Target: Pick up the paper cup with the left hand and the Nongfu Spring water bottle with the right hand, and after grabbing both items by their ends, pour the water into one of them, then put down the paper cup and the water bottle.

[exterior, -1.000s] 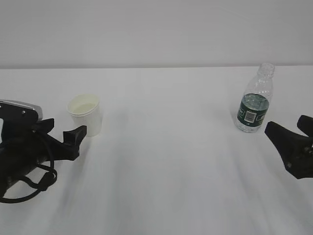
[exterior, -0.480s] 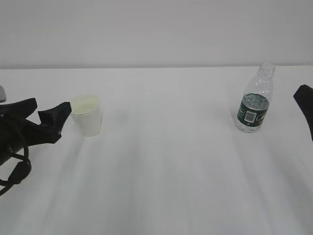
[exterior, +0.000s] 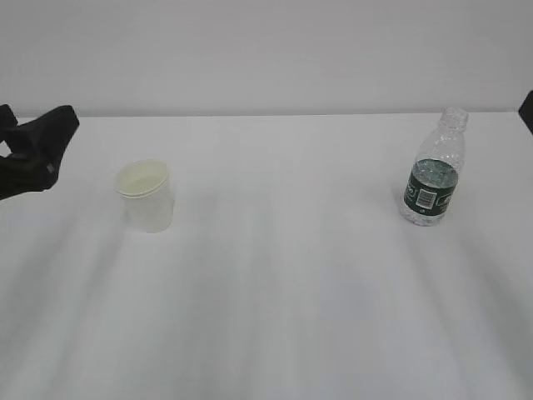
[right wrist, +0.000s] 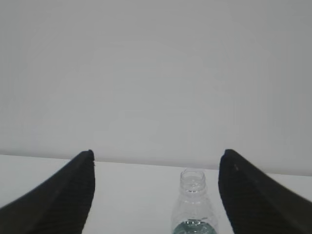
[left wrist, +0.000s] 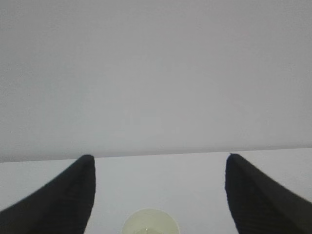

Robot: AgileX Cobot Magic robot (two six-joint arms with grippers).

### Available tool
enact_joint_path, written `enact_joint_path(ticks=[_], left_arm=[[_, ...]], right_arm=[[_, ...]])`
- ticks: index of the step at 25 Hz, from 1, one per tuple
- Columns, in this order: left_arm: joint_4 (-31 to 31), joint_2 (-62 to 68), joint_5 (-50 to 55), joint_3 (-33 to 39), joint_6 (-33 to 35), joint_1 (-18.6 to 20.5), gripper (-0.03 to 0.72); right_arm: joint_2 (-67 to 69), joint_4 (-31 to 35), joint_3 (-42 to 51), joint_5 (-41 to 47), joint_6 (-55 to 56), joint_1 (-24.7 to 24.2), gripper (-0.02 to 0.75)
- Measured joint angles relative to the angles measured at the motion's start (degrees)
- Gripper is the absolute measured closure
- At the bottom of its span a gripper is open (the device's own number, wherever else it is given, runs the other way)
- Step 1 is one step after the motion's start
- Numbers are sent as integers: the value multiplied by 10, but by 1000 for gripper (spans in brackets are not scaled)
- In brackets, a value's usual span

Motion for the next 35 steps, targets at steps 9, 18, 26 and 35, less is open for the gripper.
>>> enact_joint_path(ticks=[9, 18, 26, 35], left_arm=[[-29, -144, 127, 2, 11, 0, 96], [-31, -289, 287, 3, 27, 0, 111], [-31, -417, 452, 5, 28, 0, 112], [34, -462, 644, -91, 33, 0, 113]], right_arm=[[-114, -25, -77, 225, 1, 0, 146], [-229, -25, -106, 377, 12, 0, 147], [-331, -18, -132, 535, 15, 0, 148], [-388, 23, -206, 677, 15, 0, 148]])
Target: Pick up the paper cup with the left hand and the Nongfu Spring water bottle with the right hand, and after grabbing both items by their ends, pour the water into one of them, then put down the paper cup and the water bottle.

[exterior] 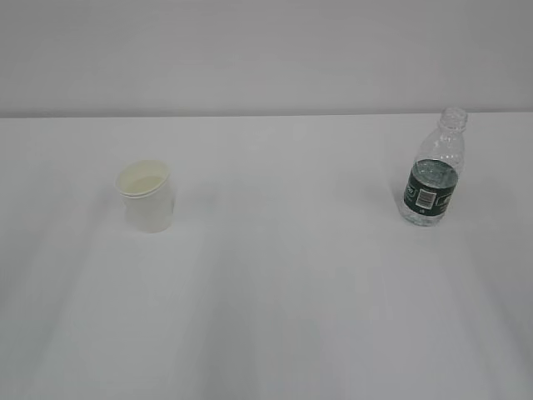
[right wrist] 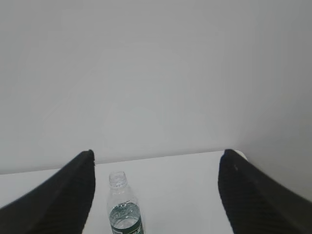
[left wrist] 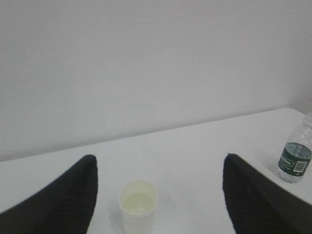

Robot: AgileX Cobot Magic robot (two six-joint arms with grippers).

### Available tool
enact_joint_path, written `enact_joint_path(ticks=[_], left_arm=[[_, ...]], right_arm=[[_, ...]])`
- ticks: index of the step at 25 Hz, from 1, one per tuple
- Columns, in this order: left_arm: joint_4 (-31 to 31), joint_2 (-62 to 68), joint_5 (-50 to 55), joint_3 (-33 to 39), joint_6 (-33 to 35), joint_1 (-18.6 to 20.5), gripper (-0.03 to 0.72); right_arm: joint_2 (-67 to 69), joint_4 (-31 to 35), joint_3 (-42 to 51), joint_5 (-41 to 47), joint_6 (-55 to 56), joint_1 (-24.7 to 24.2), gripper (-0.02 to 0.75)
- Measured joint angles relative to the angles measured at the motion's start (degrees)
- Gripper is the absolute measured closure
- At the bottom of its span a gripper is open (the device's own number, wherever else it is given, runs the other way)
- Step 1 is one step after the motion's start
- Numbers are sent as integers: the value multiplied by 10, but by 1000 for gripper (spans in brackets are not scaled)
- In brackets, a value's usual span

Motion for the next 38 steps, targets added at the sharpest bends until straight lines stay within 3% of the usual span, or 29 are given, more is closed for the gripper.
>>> enact_joint_path(ticks=[8, 12, 16, 24, 38], left_arm=[[55, -3, 156, -155, 0, 0, 138], [77, -33, 216, -194, 0, 0, 144], [87, -87, 263, -198, -5, 0, 185], [121, -174, 402, -199, -101, 0, 205], [121, -280, 478, -95, -131, 0, 222]], right_arm=[[-32, 7, -66, 123, -30, 0, 149], [-55, 47, -89, 182, -76, 0, 149], [-73, 105, -92, 246, -112, 0, 149], [-111, 190, -95, 348, -167, 0, 149], [-204, 207, -103, 498, -186, 0, 149]])
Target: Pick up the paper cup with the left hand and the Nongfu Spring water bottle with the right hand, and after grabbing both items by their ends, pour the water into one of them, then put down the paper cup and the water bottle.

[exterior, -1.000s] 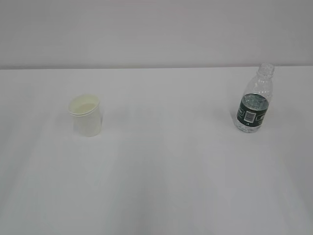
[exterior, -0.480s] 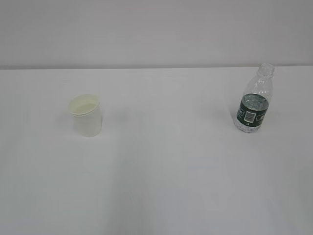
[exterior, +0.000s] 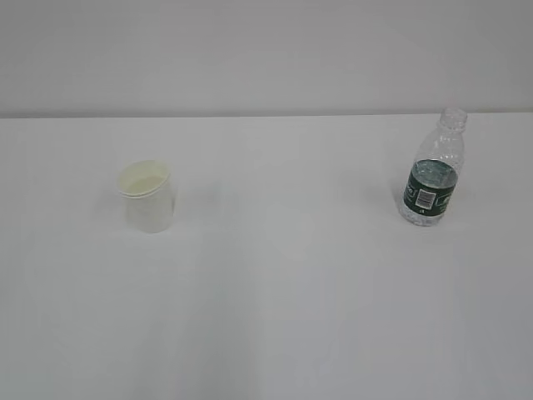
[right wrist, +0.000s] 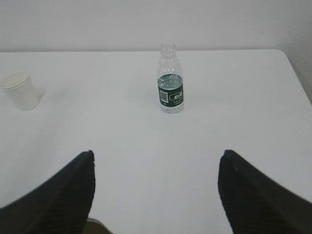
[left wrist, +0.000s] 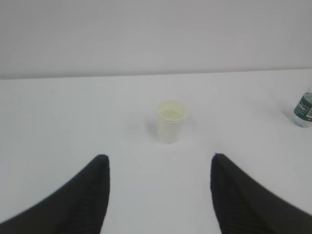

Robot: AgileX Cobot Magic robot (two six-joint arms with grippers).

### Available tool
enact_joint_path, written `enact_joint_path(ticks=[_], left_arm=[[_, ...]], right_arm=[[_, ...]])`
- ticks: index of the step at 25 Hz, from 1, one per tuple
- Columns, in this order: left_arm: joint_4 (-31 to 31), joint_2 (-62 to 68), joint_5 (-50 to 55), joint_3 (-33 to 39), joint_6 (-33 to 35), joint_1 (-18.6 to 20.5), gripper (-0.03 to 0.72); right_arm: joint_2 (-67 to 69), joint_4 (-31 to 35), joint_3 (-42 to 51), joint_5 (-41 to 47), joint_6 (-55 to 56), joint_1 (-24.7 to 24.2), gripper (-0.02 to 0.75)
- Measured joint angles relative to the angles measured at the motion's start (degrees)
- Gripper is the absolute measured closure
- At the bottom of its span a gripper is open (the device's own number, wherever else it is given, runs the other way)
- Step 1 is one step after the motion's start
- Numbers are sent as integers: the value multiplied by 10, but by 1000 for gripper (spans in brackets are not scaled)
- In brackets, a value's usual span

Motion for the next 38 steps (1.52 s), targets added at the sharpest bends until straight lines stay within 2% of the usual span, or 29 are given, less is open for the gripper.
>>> enact_joint_path(ticks=[4, 11, 16, 23, 38], left_arm=[[-2, -52, 41, 9, 0, 0, 232], [-2, -56, 71, 14, 0, 0, 233], [5, -56, 75, 38, 0, 0, 236], [9, -56, 76, 52, 0, 0, 237], [10, -56, 113, 65, 0, 0, 238]], right_arm=[[-3, 0, -1, 2, 0, 0, 149], [-3, -9, 3, 3, 0, 0, 149], [-3, -20, 43, 4, -2, 0, 150], [-3, -73, 101, 4, -6, 0, 150], [-3, -76, 151, -49, -7, 0, 176]])
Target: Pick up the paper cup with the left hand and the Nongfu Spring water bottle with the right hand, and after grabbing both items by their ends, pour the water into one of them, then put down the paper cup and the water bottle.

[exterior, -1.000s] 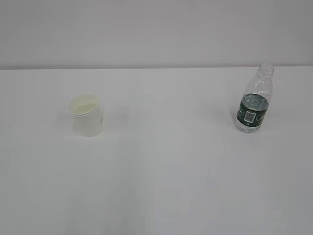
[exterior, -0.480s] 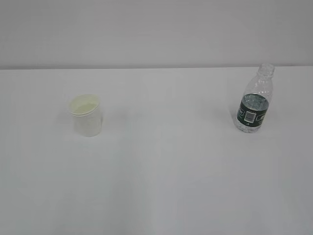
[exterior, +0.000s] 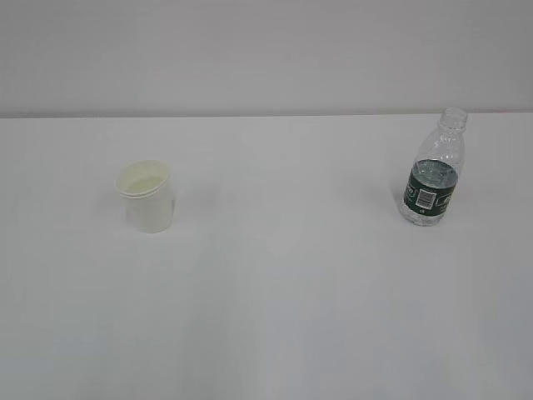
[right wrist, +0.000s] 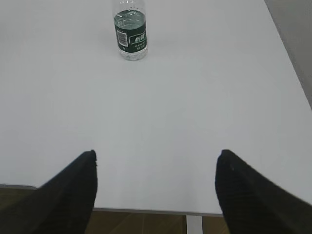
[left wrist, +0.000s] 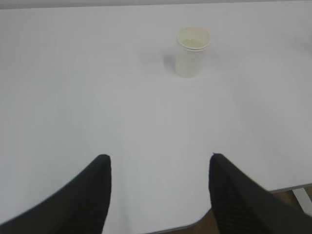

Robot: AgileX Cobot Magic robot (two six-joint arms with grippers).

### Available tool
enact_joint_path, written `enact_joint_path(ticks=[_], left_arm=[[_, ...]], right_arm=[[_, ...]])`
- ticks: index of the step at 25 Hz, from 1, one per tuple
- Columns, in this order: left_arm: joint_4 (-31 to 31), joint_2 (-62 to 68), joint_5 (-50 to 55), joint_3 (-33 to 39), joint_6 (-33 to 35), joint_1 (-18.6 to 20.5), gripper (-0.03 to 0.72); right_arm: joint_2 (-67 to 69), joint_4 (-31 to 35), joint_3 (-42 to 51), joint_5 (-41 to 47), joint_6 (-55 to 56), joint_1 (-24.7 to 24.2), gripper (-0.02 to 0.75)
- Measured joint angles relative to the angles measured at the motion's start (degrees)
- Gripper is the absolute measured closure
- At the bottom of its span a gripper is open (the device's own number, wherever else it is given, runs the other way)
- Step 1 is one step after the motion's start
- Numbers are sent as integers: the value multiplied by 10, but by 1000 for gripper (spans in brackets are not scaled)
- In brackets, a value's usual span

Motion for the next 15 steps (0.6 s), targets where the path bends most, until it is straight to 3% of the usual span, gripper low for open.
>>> enact_joint_path(ticks=[15], left_arm=[[-1, 0, 1, 1, 0, 0, 238]], right_arm=[[0, 1, 14, -21, 0, 0, 183]])
